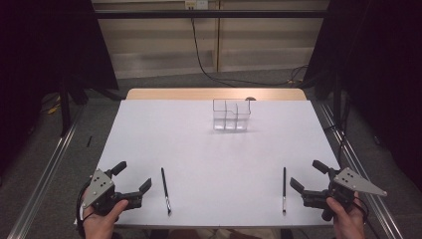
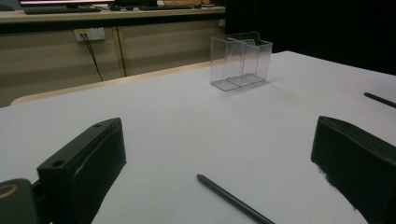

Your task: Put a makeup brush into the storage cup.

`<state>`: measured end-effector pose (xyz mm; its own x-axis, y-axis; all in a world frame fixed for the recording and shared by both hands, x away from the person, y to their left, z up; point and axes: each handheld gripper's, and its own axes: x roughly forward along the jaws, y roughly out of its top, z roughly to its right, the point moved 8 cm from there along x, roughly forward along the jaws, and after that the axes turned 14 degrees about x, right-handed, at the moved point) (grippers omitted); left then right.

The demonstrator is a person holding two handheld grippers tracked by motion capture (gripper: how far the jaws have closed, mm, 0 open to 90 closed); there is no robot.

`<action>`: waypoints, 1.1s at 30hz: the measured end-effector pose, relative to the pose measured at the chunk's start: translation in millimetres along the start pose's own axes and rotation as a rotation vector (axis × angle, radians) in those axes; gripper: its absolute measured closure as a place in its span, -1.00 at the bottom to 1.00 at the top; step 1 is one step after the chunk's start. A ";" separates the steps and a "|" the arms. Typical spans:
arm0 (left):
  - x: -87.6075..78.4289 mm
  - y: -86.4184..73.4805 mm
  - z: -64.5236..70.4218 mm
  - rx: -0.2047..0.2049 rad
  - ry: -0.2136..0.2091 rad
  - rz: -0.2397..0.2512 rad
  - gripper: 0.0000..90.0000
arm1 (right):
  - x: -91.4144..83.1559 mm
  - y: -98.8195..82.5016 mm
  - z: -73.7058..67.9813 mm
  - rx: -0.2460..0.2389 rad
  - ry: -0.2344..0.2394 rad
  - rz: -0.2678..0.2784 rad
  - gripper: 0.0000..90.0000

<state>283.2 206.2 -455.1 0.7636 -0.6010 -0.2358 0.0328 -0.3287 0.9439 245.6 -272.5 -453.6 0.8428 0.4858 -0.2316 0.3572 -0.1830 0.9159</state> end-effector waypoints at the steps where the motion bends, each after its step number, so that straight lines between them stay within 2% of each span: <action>1: 0.4 -0.1 0.3 -0.002 0.001 -0.002 -0.93 | 0.5 -0.2 0.1 0.002 0.003 -0.003 -1.00; 7: 0.9 -2.5 1.9 0.008 -0.009 -0.035 -0.93 | 0.6 -0.3 -0.1 0.002 0.003 -0.004 -1.00; 16: 1.4 -1.3 2.7 -0.015 -0.032 -0.042 -0.93 | 1.5 -1.1 -1.7 -0.004 0.010 -0.010 -1.00; 24: 4.0 0.6 -1.0 -0.036 -0.029 -0.077 -0.93 | 1.6 -0.9 -3.0 -0.002 0.015 -0.008 -1.00; 26: 4.8 0.4 -1.6 -0.036 -0.037 -0.100 -0.93 | 2.2 -0.7 -4.0 0.002 0.017 -0.006 -1.00; 28: 6.5 1.5 -2.7 -0.041 -0.031 -0.104 -0.94 | 2.8 -1.2 -4.5 -0.004 0.017 -0.011 -1.00; 31: 8.2 3.5 -6.6 -0.026 -0.022 -0.124 -0.94 | 3.7 -1.5 -4.4 -0.017 0.020 -0.015 -1.00; 33: 9.7 6.4 -8.3 -0.039 -0.014 -0.127 -0.94 | 4.1 -1.6 -5.0 -0.011 0.020 -0.016 -1.00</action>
<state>296.3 204.3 -449.4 0.7424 -0.5670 -0.3569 0.1536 -0.3745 0.9144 246.4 -266.0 -454.3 0.8290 0.5053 -0.2397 0.3660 -0.1661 0.9157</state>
